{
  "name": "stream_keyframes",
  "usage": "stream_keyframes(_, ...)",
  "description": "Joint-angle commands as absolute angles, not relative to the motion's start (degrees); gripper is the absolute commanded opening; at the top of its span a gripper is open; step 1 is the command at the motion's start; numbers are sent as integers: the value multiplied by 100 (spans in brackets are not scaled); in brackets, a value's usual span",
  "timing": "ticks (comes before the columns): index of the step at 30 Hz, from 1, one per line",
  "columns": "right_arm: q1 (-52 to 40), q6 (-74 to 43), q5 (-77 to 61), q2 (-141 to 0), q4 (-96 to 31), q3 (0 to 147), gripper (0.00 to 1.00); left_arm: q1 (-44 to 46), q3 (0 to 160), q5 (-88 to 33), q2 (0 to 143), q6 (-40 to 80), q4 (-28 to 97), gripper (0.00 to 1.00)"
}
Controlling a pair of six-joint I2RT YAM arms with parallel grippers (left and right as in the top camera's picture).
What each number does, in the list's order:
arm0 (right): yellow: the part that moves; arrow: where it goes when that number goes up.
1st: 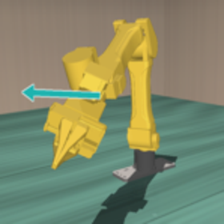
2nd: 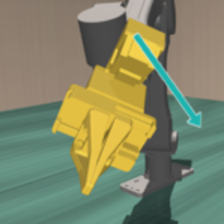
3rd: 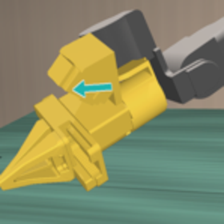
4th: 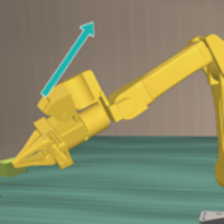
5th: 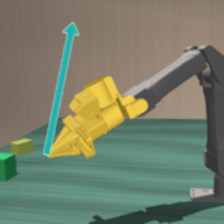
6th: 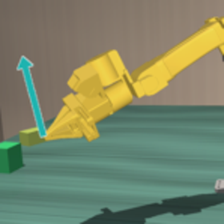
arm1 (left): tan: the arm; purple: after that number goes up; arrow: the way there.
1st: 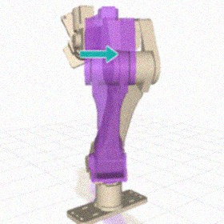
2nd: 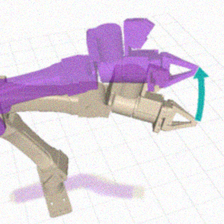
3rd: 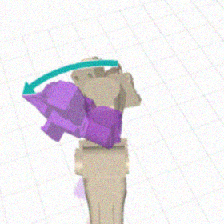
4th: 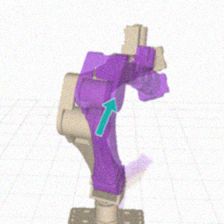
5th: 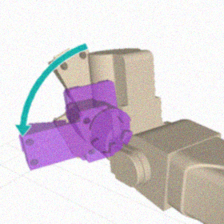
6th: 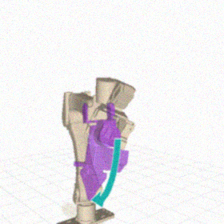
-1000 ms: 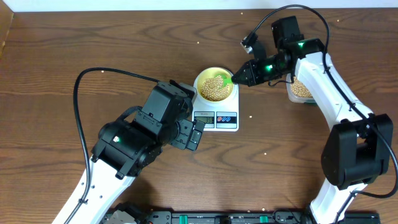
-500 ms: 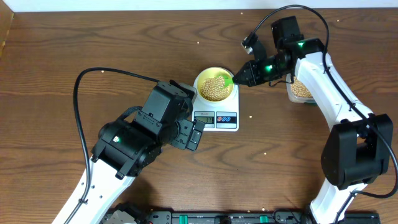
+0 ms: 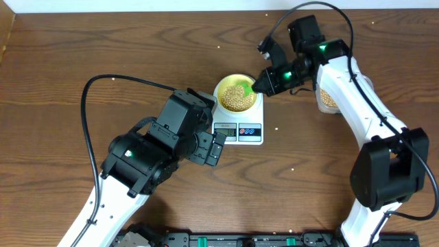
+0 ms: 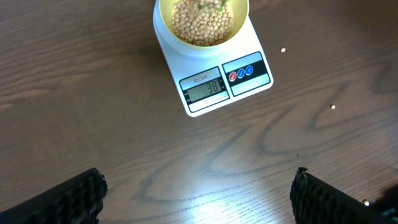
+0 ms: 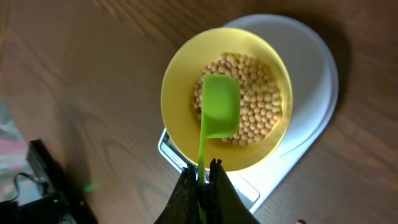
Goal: Scoop item into bowl and weigh 50g on scale
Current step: 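Tip the scoop to pour soybeans into the yellow bowl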
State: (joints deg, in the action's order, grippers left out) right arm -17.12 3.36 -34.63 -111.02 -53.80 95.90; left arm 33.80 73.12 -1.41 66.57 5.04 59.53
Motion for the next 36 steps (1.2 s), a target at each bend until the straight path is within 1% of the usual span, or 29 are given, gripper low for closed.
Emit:
stream_keyframes(1, -1774, 486, -3068, -11166, -5494, 9896, 1, 3371, 7411, -172, 6665, 454, 5953, 97)
stream_keyframes(36, -2106, 631, -2705, -11166, -5704, 10132, 1, 3371, 7411, -172, 6665, 454, 5953, 97)
